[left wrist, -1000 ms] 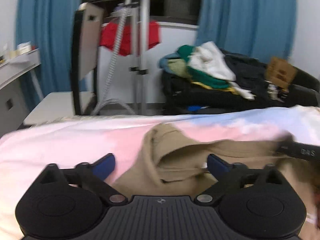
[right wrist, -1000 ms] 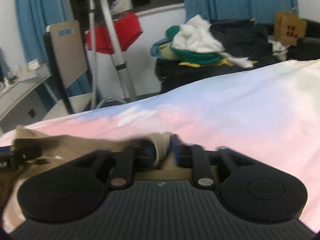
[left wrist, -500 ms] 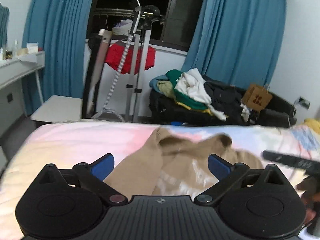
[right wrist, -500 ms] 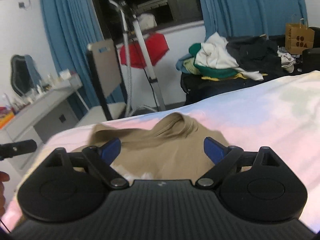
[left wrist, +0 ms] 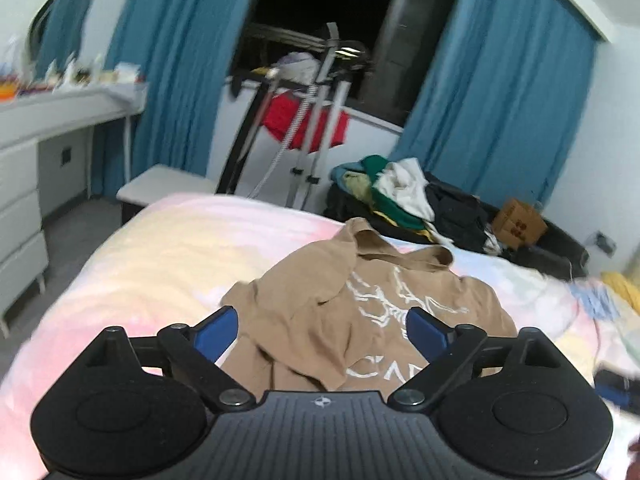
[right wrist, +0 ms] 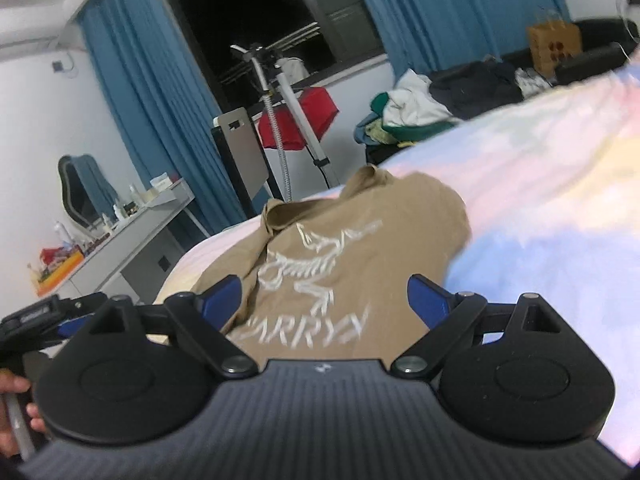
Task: Fold clothes
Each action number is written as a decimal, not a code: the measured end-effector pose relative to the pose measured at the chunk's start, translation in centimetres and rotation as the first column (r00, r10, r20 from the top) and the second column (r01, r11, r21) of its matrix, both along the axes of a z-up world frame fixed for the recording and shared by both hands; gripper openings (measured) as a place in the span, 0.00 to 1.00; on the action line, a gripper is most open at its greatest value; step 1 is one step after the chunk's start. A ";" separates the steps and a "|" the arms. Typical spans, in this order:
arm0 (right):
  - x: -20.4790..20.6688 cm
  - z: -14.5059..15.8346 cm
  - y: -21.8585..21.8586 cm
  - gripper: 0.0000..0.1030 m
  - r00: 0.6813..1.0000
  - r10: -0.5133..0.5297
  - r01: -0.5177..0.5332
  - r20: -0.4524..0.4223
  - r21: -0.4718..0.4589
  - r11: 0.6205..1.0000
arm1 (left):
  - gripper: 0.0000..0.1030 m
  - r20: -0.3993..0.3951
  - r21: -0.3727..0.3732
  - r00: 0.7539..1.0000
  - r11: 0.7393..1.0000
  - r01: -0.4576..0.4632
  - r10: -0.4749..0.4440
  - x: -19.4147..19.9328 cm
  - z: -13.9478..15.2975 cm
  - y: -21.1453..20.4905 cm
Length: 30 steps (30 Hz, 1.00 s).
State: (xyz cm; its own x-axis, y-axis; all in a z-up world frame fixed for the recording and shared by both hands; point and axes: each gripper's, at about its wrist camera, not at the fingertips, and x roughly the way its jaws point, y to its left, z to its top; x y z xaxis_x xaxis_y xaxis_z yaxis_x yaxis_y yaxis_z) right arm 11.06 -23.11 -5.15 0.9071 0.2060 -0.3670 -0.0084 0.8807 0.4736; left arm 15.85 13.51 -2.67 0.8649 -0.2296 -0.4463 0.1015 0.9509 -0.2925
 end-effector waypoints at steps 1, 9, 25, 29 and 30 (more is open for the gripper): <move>-0.1 -0.3 -0.3 0.89 1.000 -0.010 0.010 -0.011 0.012 1.000 | 0.88 -0.010 -0.022 1.000 1.000 -0.017 0.017 0.1 -0.2 0.4; 2.5 -2.8 -0.9 0.89 0.999 -0.015 0.018 -0.042 0.058 0.998 | 0.70 -0.120 -0.155 0.986 0.978 -0.136 0.118 3.0 -3.6 2.3; 7.9 -8.3 -1.9 0.89 0.999 -0.003 0.005 -0.049 0.046 0.999 | 0.20 -0.276 -0.179 0.944 0.956 -0.234 0.180 13.6 -9.3 3.1; 7.5 -8.3 -2.1 0.89 0.999 -0.014 0.016 -0.050 0.051 0.999 | 0.04 -0.182 -0.131 0.965 0.968 -0.215 0.189 13.8 -6.8 2.9; 7.4 -8.2 -2.0 0.89 0.999 -0.017 0.020 -0.046 0.045 0.999 | 0.04 -0.147 -0.120 0.970 0.970 -0.213 0.195 13.7 -5.9 3.1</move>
State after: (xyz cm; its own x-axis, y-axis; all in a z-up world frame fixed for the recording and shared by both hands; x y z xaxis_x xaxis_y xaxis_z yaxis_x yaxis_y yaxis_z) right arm 18.41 -25.16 -13.31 0.8935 0.2067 -0.3986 0.0302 0.8581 0.5126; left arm 29.59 16.57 -8.53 0.8348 -0.1203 -0.5373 -0.1386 0.8986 -0.4164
